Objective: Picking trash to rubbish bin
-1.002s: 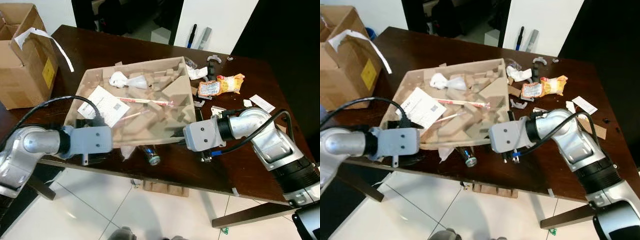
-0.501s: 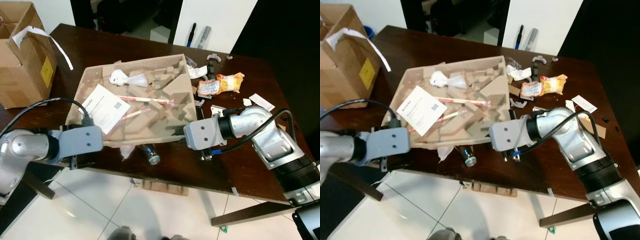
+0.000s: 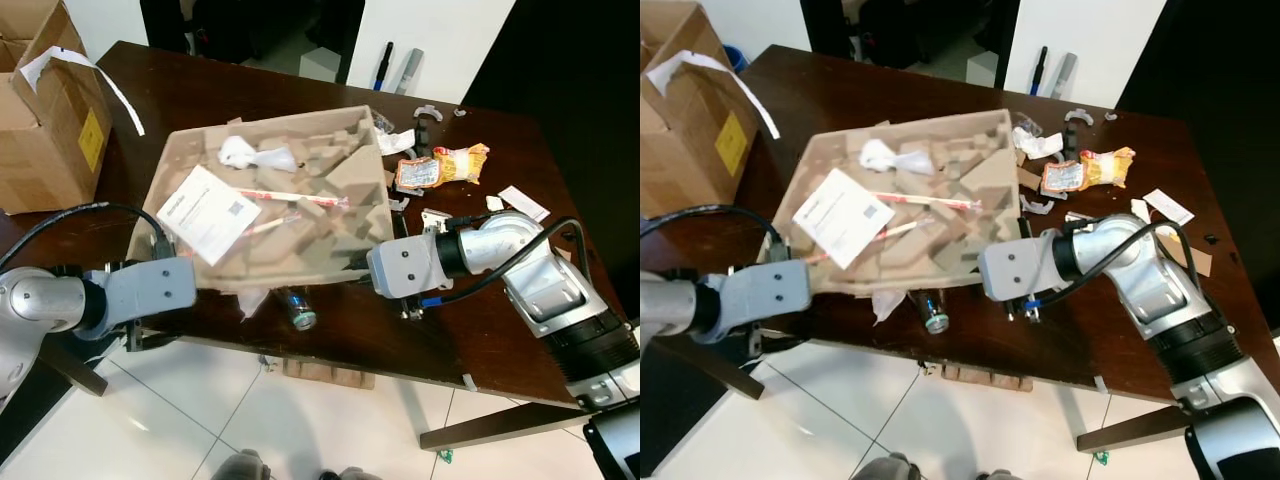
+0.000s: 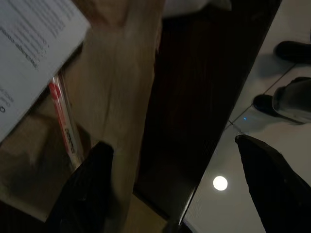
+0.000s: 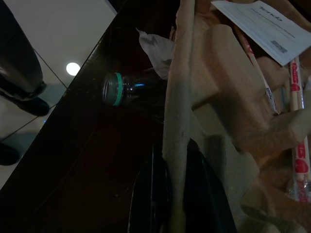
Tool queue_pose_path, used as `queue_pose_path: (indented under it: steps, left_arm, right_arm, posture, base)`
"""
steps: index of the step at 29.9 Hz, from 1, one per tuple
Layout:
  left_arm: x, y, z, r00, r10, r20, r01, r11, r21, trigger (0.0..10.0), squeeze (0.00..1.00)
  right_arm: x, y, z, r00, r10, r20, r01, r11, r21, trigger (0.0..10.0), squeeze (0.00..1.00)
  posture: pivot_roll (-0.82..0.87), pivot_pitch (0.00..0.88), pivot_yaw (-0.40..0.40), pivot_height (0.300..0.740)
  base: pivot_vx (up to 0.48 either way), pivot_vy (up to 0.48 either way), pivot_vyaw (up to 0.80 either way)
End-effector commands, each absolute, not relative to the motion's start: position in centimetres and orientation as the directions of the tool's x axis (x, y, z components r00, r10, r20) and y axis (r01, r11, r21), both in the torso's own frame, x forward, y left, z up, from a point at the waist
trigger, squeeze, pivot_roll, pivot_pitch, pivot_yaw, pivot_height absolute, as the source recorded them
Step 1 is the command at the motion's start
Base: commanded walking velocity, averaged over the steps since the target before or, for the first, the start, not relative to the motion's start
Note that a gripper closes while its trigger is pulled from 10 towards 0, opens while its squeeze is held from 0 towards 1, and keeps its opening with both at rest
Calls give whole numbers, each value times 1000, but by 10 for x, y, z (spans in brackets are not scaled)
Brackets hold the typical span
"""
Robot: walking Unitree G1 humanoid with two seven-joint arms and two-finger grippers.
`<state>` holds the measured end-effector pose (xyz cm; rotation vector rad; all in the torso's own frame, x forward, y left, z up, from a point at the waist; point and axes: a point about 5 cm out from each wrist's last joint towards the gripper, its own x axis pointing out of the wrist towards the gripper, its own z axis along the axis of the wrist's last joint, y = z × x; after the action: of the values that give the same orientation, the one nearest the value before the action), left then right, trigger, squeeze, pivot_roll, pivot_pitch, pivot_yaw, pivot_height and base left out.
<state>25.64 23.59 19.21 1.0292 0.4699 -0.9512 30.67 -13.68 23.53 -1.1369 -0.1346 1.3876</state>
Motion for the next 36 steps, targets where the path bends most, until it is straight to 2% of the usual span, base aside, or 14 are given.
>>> queue_pose_path:
  steps: [1,2,3,13,22,23,24,25,36]
  left_arm:
    - [254,244,199,555,-384,-738,829,179,530,10000,47]
    - [255,246,200,562,-375,-737,824,181,536,10000,47]
    - [256,247,200,568,-365,-738,821,180,542,10000,0]
    - [263,253,184,591,-312,-744,805,160,571,10000,0]
    - [272,250,172,602,-331,-727,795,161,585,10000,0]
    - [273,250,170,601,-335,-725,796,166,582,9569,0]
    - [274,250,169,600,-339,-724,796,165,582,3765,0]
    - [273,250,167,589,-348,-729,804,167,570,0,0]
    - [274,249,166,577,-366,-730,811,149,566,0,0]
  right_arm:
    - [308,-141,240,287,807,-516,-682,-206,-701,0,0]
    - [308,-141,240,287,807,-516,-682,-205,-702,0,0]
    - [308,-141,240,287,808,-514,-683,-204,-702,0,0]
    - [305,-140,241,268,820,-506,-688,-204,-696,0,0]
    - [302,-137,243,257,832,-493,-687,-201,-698,0,0]
    - [302,-137,243,257,832,-492,-687,-201,-699,0,0]
    - [301,-137,243,257,833,-490,-686,-200,-699,0,0]
    - [301,-137,243,258,833,-489,-686,-199,-700,0,0]
    - [301,-135,245,267,842,-468,-682,-178,-709,0,0]
  posture:
    - [200,164,-108,740]
    - [200,164,-108,740]
    - [200,164,-108,740]
    - [200,165,-106,740]
    - [190,156,-112,740]
    - [190,156,-112,740]
    - [190,156,-112,740]
    - [186,150,-110,740]
    - [187,149,-104,740]
  base:
    - [0,0,0]
    - [0,0,0]
    - [0,0,0]
    - [0,0,0]
    - [0,0,0]
    - [0,0,0]
    - [0,0,0]
    - [0,0,0]
    - [0,0,0]
